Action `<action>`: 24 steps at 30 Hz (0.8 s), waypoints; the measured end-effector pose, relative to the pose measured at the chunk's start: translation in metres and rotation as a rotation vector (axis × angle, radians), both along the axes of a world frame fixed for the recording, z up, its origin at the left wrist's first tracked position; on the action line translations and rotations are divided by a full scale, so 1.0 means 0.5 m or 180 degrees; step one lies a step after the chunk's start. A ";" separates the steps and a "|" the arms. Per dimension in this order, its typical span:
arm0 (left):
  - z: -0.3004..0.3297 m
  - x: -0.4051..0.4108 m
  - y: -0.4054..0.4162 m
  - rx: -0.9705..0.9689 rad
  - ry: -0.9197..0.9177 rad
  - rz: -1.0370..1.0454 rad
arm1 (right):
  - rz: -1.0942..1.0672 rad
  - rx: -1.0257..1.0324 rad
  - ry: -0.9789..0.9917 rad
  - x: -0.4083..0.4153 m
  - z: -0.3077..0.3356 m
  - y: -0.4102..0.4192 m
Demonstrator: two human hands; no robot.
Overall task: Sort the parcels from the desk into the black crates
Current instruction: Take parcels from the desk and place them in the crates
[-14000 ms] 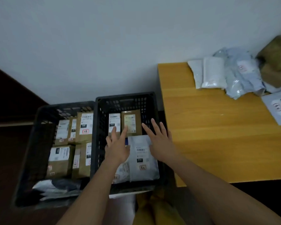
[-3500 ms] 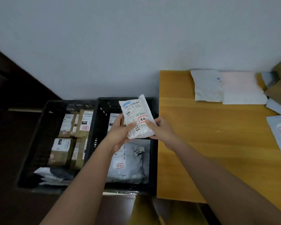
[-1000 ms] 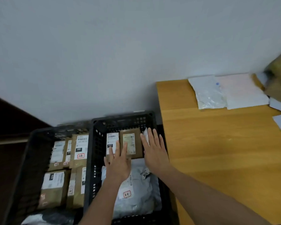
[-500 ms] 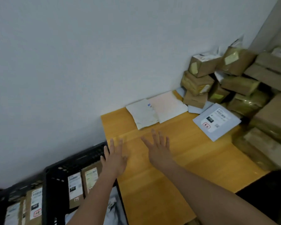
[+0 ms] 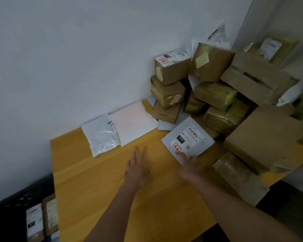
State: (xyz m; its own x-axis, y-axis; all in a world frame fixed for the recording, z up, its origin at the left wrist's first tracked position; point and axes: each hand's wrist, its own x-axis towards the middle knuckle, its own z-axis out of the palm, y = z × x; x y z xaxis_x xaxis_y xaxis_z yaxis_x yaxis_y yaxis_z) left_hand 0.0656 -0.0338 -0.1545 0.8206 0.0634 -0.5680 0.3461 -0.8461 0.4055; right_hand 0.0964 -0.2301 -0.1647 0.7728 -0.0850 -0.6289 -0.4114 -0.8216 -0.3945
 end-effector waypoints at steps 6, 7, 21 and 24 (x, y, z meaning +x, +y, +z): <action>-0.017 0.023 -0.026 -0.0123 0.0111 -0.0008 | -0.1370 0.0289 -0.0034 0.059 -0.019 -0.013; -0.017 0.026 -0.026 -0.0235 0.0174 0.0104 | -0.1657 0.0377 -0.0030 0.061 -0.021 -0.012; 0.028 0.038 -0.005 -0.1930 0.0701 0.2705 | -0.2233 0.1816 0.0319 0.071 -0.031 -0.042; 0.039 0.033 0.004 -0.2096 0.0680 0.2837 | -0.1457 0.1917 0.0432 0.065 -0.034 -0.042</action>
